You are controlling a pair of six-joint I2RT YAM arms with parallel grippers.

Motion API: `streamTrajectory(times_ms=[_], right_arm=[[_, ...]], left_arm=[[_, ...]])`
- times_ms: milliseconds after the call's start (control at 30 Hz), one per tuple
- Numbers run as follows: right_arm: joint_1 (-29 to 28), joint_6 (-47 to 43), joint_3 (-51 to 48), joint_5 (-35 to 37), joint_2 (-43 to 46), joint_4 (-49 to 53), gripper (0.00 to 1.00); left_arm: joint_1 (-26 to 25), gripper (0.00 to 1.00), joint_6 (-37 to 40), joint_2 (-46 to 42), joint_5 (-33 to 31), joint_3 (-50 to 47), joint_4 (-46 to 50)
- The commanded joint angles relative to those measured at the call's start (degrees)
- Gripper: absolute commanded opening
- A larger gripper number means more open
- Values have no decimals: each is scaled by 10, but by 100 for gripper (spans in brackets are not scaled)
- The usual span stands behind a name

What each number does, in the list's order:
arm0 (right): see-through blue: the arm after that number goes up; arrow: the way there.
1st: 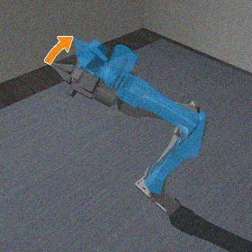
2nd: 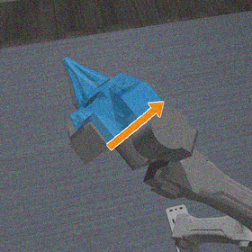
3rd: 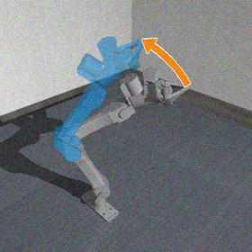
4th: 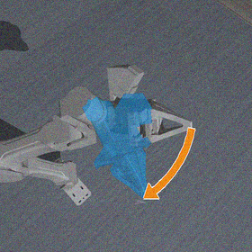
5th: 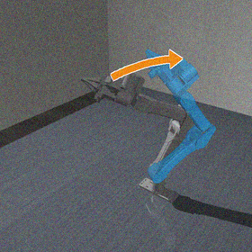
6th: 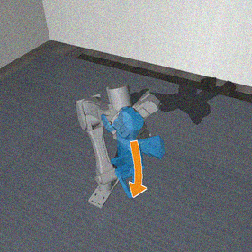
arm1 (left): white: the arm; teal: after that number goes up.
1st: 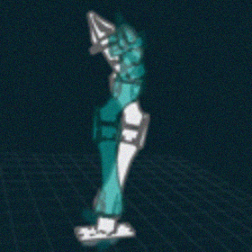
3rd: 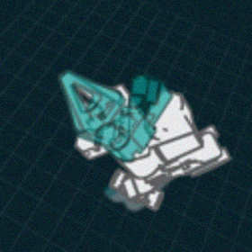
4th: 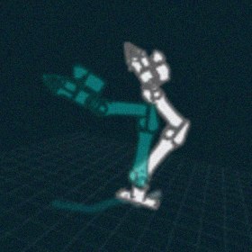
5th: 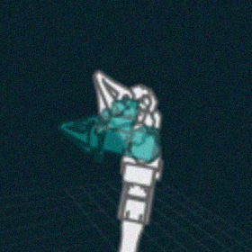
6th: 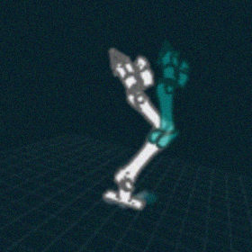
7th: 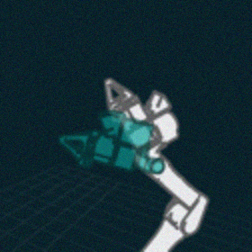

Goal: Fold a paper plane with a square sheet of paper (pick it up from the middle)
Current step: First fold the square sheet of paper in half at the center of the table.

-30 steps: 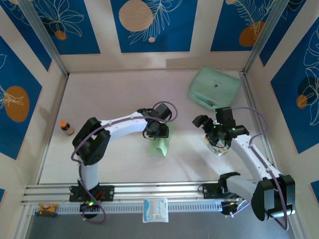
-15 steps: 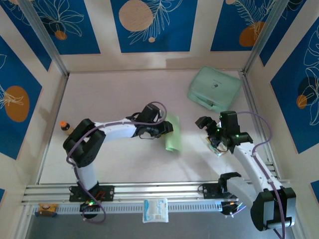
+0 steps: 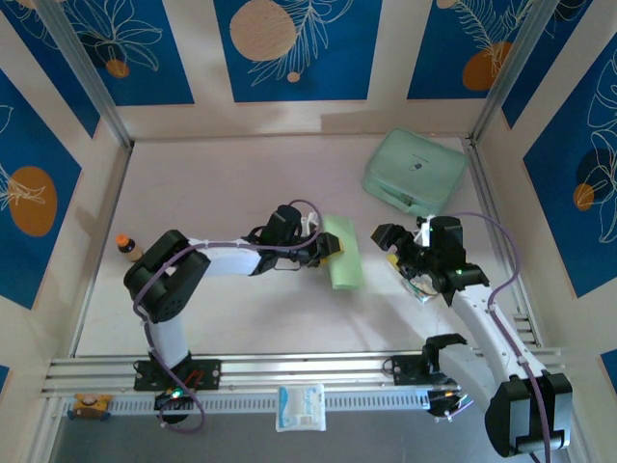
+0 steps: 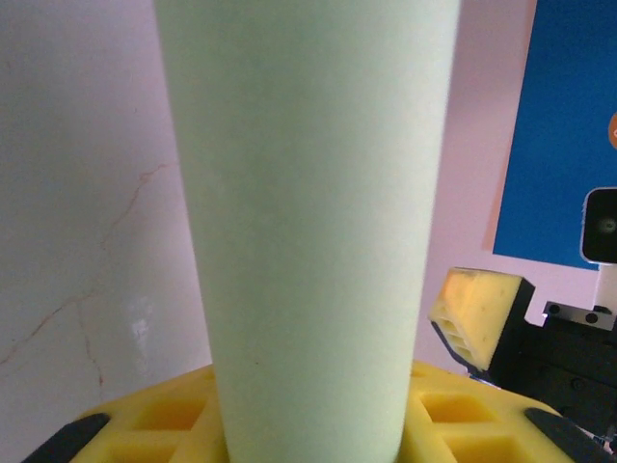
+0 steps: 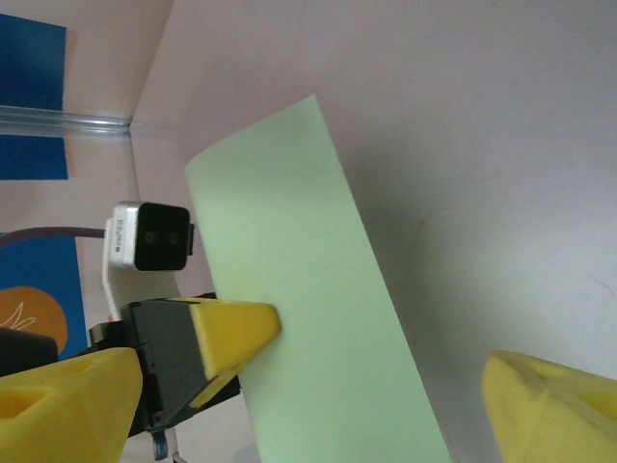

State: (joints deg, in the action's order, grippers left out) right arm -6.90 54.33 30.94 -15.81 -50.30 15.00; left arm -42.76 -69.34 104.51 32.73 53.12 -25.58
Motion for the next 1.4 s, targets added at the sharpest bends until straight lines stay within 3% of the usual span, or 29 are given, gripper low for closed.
streamTrajectory(times_ms=[0, 567, 733, 1133, 1367], right_arm=[[-1, -15, -16, -35, 8, -29, 91], [-14, -24, -25, -44, -8, -53, 89], [-16, -23, -17, -50, -29, -51, 89], [-28, -24, -5, -50, -63, -47, 89], [-40, -25, 5, -52, -85, -46, 89]], left_arm=[[3, 36, 28, 15, 21, 7, 41], [13, 42, 136, 31, -26, 32, 238], [13, 48, 186, 27, -59, 64, 329], [13, 63, 234, -8, -147, 86, 417], [14, 56, 249, -6, -163, 93, 443]])
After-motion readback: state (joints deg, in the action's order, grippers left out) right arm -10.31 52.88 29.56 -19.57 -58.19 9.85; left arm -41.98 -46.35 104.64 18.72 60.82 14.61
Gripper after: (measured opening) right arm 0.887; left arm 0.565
